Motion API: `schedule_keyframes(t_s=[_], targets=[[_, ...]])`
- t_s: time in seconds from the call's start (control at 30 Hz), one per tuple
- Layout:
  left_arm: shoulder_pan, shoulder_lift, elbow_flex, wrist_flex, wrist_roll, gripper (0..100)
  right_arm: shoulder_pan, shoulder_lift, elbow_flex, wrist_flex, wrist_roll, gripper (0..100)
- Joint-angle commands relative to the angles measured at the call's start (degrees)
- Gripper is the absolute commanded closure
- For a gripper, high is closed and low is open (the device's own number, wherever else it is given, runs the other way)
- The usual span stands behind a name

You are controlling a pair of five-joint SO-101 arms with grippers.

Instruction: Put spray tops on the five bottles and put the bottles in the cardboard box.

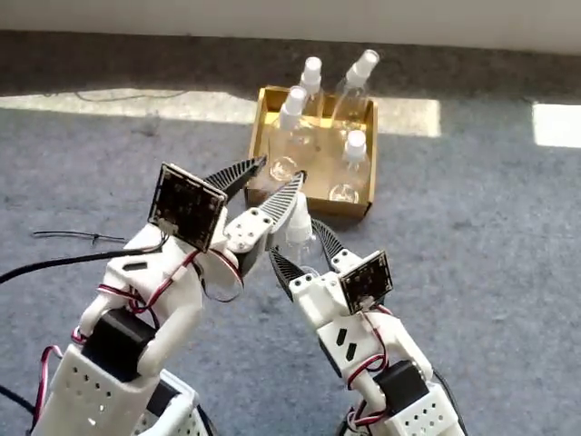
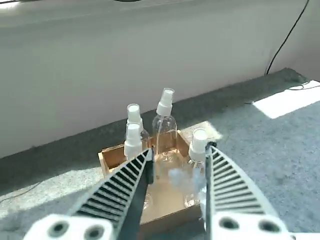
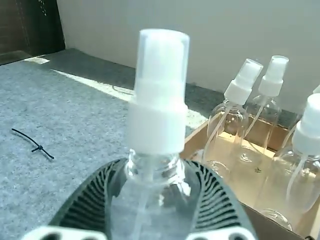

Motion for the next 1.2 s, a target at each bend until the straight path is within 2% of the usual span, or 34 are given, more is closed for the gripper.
schedule_keyframes(t_s=[0.0, 0.13, 0.4, 0.5, 0.67, 0.77, 1.17], targets=[[-1.54, -0.66, -0.92, 0.09, -3.08, 84, -0.04, -0.48, -0.04, -1.1, -0.44, 99.5], [1.98, -0.75, 2.24, 0.26, -8.0, 84, -0.04, -0.48, -0.04, -1.1, -0.44, 99.5], [3.47, -1.27, 7.16, 2.29, -8.35, 84, -0.04, -0.4, -0.04, -1.1, -0.44, 99.5], [4.62, -1.27, 6.73, 5.01, -8.35, 84, -0.04, -0.22, -0.04, -1.1, -0.44, 99.5], [7.08, -0.84, 4.18, 4.92, -8.53, 84, -0.13, -0.13, -0.04, -1.1, -0.44, 99.5], [8.66, -0.75, 2.86, 4.92, -11.6, 84, -0.22, -0.13, -0.04, -1.1, -0.44, 99.5], [8.22, -1.27, 1.01, 6.77, -12.48, 84, -0.13, -0.04, -0.04, -1.1, -0.44, 99.5]])
